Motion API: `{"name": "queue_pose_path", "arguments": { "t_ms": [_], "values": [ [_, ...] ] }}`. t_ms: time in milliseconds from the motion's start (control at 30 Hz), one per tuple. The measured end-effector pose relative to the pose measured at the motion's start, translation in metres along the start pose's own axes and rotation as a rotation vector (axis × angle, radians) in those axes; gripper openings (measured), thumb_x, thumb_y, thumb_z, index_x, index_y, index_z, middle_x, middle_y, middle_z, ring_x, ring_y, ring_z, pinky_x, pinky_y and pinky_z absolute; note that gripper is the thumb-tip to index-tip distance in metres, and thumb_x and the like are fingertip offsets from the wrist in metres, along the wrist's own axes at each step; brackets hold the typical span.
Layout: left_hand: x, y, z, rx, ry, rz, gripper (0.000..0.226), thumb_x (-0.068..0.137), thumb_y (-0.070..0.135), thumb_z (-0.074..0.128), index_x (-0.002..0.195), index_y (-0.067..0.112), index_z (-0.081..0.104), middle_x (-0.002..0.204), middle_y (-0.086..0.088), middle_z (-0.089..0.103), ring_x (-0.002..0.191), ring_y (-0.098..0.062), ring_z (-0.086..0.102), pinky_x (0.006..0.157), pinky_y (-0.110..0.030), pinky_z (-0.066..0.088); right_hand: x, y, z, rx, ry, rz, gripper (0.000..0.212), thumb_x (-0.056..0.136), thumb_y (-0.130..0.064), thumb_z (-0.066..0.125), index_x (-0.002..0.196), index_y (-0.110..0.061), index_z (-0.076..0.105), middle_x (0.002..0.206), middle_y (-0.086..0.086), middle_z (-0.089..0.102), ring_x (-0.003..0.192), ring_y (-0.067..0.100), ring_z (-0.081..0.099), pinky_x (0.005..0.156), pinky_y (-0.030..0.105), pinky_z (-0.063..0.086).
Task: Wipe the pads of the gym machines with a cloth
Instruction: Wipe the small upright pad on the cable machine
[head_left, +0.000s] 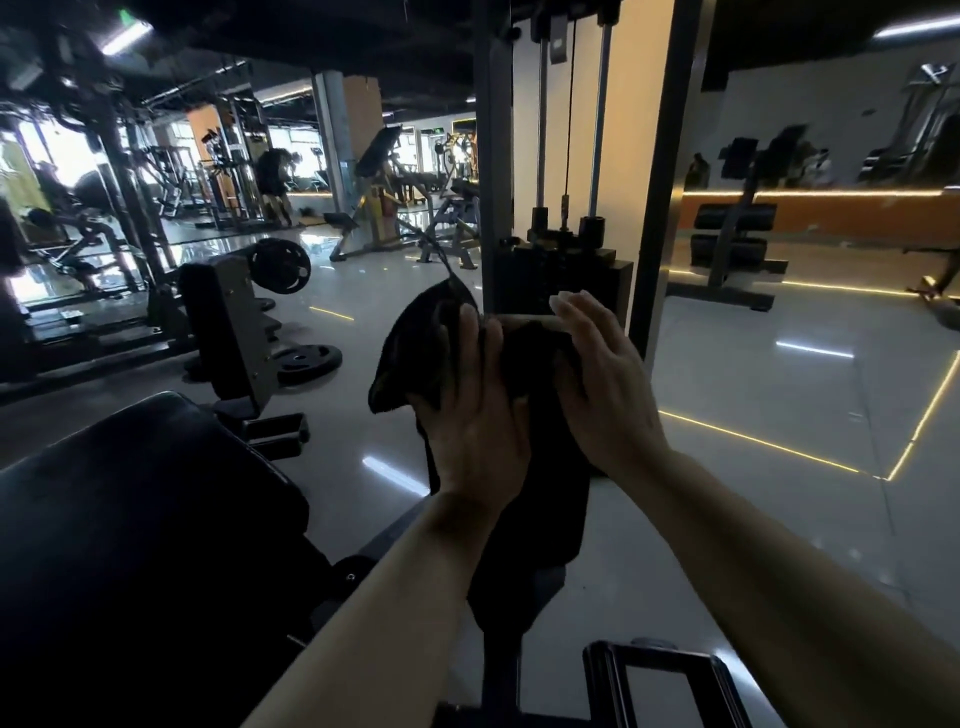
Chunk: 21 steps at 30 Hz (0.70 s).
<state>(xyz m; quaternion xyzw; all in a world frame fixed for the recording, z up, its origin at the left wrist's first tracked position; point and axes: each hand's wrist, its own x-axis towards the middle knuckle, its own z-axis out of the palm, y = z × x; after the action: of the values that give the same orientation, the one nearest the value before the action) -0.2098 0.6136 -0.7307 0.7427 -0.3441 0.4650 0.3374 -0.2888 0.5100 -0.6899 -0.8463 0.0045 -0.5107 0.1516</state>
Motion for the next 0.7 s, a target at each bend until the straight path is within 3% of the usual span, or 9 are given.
{"name": "queue_pose_path", "arguments": {
  "t_ms": [100, 200, 267, 300, 400, 467, 567, 633, 700],
  "values": [
    [-0.039, -0.009, 0.013, -0.065, 0.005, -0.032, 0.057, 0.102, 0.040, 0.022, 0.147, 0.006, 0.019, 0.158, -0.012, 0.009, 0.144, -0.034, 0.017, 0.108, -0.057, 0.029, -0.004, 0.004, 0.015, 0.166, 0.050, 0.042, 0.043, 0.101, -0.029, 0.031, 0.130, -0.003, 0.049, 0.135, 0.014, 0.047, 0.129, 0.023, 0.043, 0.101, 0.044, 0.044],
    [-0.087, -0.007, 0.019, -0.027, -0.031, -0.015, 0.060, 0.102, 0.033, 0.030, 0.152, 0.011, 0.004, 0.160, -0.005, -0.003, 0.143, -0.028, 0.022, 0.088, -0.054, 0.051, -0.006, 0.005, 0.024, 0.248, 0.185, 0.082, 0.036, 0.100, -0.022, 0.033, 0.123, -0.004, 0.053, 0.130, 0.013, 0.052, 0.124, 0.010, 0.043, 0.105, 0.025, 0.039],
    [-0.101, -0.008, 0.020, -0.019, -0.042, -0.006, 0.064, 0.100, 0.024, 0.034, 0.152, 0.016, -0.002, 0.160, 0.000, -0.001, 0.147, -0.020, 0.006, 0.089, -0.063, 0.047, -0.006, 0.004, 0.027, 0.276, 0.224, 0.089, 0.034, 0.099, -0.017, 0.034, 0.121, -0.001, 0.055, 0.128, 0.013, 0.053, 0.123, 0.009, 0.044, 0.104, 0.018, 0.035],
    [-0.097, -0.009, 0.017, -0.077, -0.067, -0.034, 0.071, 0.096, 0.019, 0.041, 0.153, 0.021, -0.002, 0.160, 0.004, 0.000, 0.146, -0.020, 0.007, 0.092, -0.064, 0.043, -0.005, 0.005, 0.027, 0.298, 0.228, 0.091, 0.035, 0.099, -0.016, 0.034, 0.120, 0.001, 0.056, 0.127, 0.013, 0.054, 0.123, 0.010, 0.045, 0.104, 0.017, 0.035],
    [-0.053, -0.009, 0.001, -0.230, -0.088, 0.053, 0.058, 0.092, 0.022, 0.042, 0.146, 0.018, 0.022, 0.154, -0.002, 0.015, 0.137, -0.030, 0.028, 0.089, -0.053, 0.051, -0.006, 0.006, 0.028, 0.350, 0.218, 0.095, 0.037, 0.099, -0.019, 0.033, 0.119, 0.002, 0.056, 0.127, 0.012, 0.053, 0.122, 0.016, 0.048, 0.103, 0.026, 0.040],
    [-0.010, -0.009, -0.007, -0.306, -0.019, 0.115, 0.048, 0.098, 0.026, 0.037, 0.144, 0.015, 0.026, 0.153, -0.005, 0.015, 0.139, -0.029, 0.026, 0.101, -0.048, 0.044, -0.006, 0.007, 0.028, 0.405, 0.212, 0.098, 0.038, 0.099, -0.022, 0.031, 0.119, 0.000, 0.055, 0.127, 0.014, 0.052, 0.121, 0.021, 0.050, 0.101, 0.035, 0.043],
    [0.035, -0.004, -0.012, -0.344, 0.136, 0.105, 0.046, 0.100, 0.018, 0.035, 0.141, -0.002, 0.031, 0.150, -0.022, 0.024, 0.142, -0.025, 0.021, 0.116, -0.030, 0.022, -0.006, 0.006, 0.027, 0.497, 0.231, 0.086, 0.032, 0.099, -0.022, 0.031, 0.118, -0.008, 0.053, 0.125, 0.017, 0.052, 0.120, 0.025, 0.051, 0.101, 0.041, 0.044],
    [0.036, 0.001, -0.010, -0.260, 0.159, 0.074, 0.048, 0.100, 0.019, 0.033, 0.140, -0.007, 0.031, 0.149, -0.025, 0.026, 0.142, -0.028, 0.022, 0.116, -0.030, 0.016, -0.006, 0.008, 0.028, 0.525, 0.234, 0.078, 0.032, 0.099, -0.021, 0.031, 0.118, -0.013, 0.055, 0.125, 0.015, 0.053, 0.121, 0.024, 0.051, 0.102, 0.041, 0.043],
    [0.017, 0.006, -0.004, -0.173, 0.098, -0.004, 0.057, 0.097, 0.030, 0.030, 0.145, -0.001, 0.024, 0.154, -0.017, 0.019, 0.143, -0.030, 0.015, 0.116, -0.036, 0.010, -0.007, 0.010, 0.030, 0.531, 0.235, 0.074, 0.030, 0.100, -0.020, 0.032, 0.120, -0.014, 0.053, 0.126, 0.014, 0.052, 0.122, 0.023, 0.051, 0.102, 0.040, 0.043]
  ]
}}
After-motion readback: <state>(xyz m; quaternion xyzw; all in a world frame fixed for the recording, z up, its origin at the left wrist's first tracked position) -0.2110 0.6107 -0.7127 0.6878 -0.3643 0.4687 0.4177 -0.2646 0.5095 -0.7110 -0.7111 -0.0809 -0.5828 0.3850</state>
